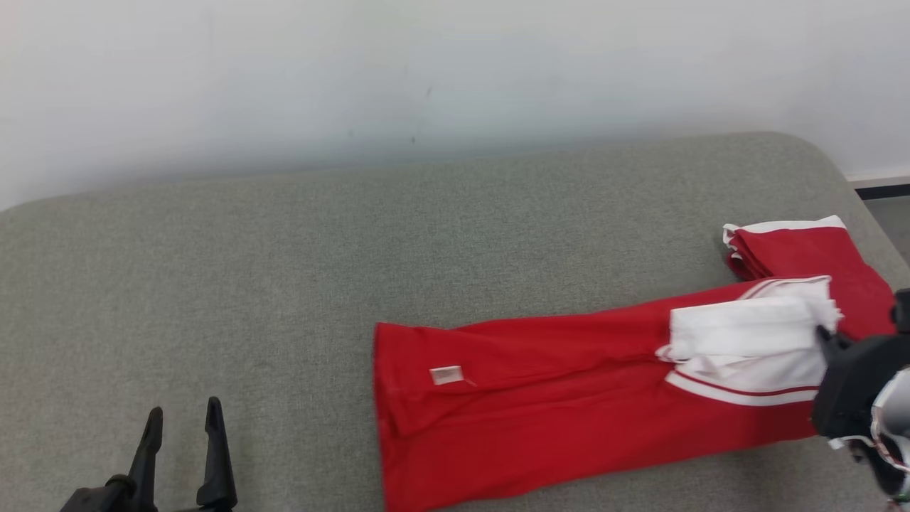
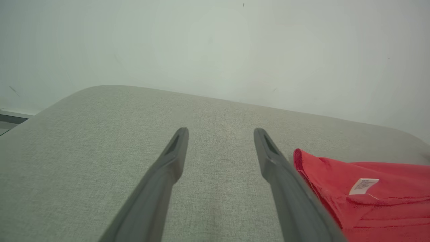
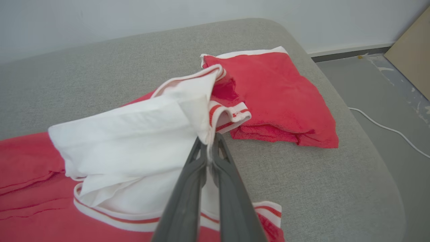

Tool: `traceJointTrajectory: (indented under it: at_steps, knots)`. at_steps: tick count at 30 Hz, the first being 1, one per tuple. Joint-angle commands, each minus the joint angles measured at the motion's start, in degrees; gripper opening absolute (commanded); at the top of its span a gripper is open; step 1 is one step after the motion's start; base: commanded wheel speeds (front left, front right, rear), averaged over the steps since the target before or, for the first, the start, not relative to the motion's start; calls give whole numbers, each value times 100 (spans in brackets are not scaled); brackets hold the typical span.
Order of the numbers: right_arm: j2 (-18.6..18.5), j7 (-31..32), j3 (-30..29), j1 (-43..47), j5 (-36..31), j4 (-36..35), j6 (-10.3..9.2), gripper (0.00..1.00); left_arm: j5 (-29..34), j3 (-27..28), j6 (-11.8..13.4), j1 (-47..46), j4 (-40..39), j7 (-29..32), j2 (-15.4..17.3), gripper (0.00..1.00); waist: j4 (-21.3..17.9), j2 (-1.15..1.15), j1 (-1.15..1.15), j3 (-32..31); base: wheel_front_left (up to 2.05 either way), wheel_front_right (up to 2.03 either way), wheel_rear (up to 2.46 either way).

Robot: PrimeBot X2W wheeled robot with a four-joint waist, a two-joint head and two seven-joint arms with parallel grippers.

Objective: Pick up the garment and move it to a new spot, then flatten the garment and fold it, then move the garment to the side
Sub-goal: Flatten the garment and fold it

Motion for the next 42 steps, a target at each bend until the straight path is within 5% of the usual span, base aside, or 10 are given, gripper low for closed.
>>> traceJointTrajectory:
  at_steps: [1,8,18,33,42]
  knots:
    - [-128,81,-81,81,-85,-169,0,0,4,-28,28,34,-15,-9,-6,100,-49,-1,0,-59,0,0,0]
    - [-196,462,-13,328,-361,-964,0,0,-25,-106,44,15,7,-10,-4,100,-4,-1,0,-119,0,0,0]
    - [-34,813,1686,236,-37,-1391,0,0,85,-75,-12,-60,60,-10,-4,100,74,-1,0,-91,0,0,0]
    - [520,586,4150,-1157,617,353,0,0,12,-345,-35,-257,178,-9,-4,100,359,-1,0,-37,0,0,0]
    - [900,100,4603,-1720,842,1713,0,0,51,-435,-105,-341,319,-10,-5,100,569,-1,0,-6,0,0,0]
